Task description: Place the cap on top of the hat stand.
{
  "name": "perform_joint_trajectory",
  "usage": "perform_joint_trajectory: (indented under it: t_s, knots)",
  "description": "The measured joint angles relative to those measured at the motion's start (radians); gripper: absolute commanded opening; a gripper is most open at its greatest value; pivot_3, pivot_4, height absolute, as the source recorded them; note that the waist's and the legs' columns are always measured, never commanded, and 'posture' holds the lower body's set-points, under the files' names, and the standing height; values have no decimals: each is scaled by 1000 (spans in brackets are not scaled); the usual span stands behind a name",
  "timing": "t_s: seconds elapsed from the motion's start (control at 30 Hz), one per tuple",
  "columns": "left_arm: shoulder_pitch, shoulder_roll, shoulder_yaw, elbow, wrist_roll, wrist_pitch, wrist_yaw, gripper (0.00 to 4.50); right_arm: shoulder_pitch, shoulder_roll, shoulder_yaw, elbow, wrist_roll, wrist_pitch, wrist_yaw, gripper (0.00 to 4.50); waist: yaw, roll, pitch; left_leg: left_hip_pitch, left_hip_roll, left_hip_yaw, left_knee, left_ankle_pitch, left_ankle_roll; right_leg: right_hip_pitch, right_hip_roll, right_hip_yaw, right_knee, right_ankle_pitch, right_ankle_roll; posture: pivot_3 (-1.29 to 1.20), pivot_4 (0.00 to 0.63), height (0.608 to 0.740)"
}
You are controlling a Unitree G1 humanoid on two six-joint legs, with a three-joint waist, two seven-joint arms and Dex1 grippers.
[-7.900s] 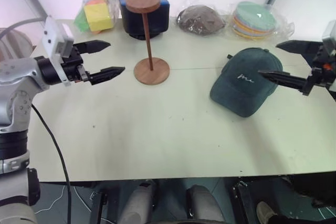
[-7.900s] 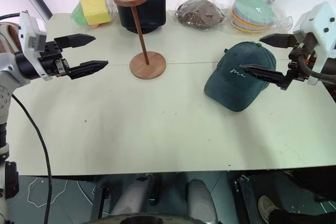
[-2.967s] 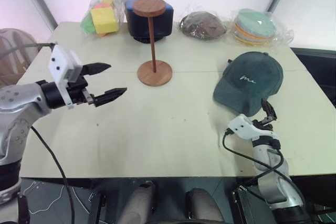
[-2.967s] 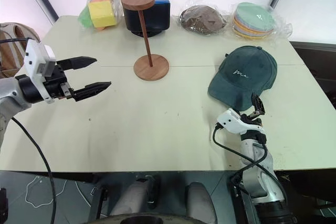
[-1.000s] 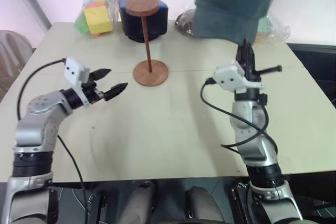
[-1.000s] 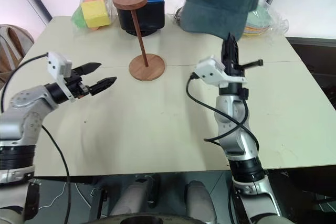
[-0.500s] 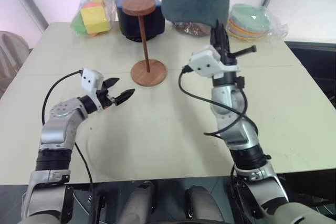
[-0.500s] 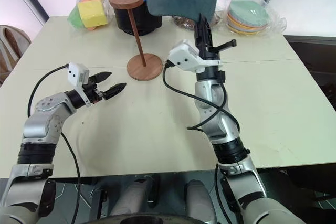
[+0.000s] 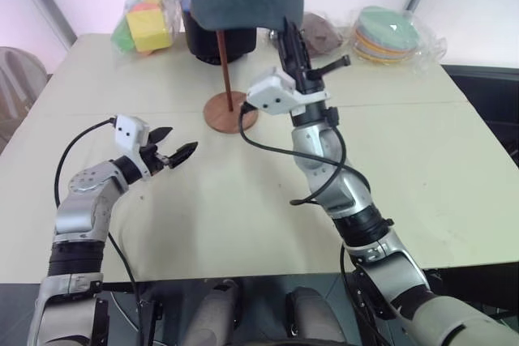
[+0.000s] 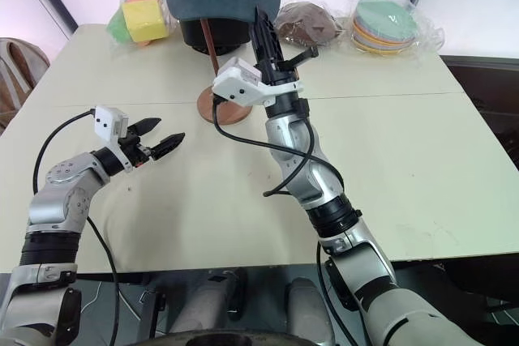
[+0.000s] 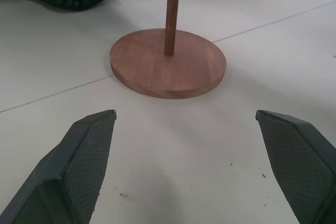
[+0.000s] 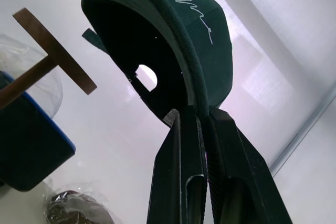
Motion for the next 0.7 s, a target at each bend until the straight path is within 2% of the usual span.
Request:
perform_joint_trajectory:
  t_s: [0.3, 0.7]
  knots:
    - [1, 0, 0, 0, 4, -16, 14, 4500, -1, 36, 50, 59, -10, -9, -14, 30, 0, 0, 0, 0, 0, 0, 0, 0, 0, 0, 0, 0, 0, 0, 0, 0, 150, 740]
    - [31, 4, 7, -26, 7, -16, 23, 4500, 0, 76, 111, 137, -83, 80, -41, 30, -1, 0, 0, 0, 0, 0, 0, 0, -1, -1, 0, 0, 0, 0, 0, 0, 150, 740]
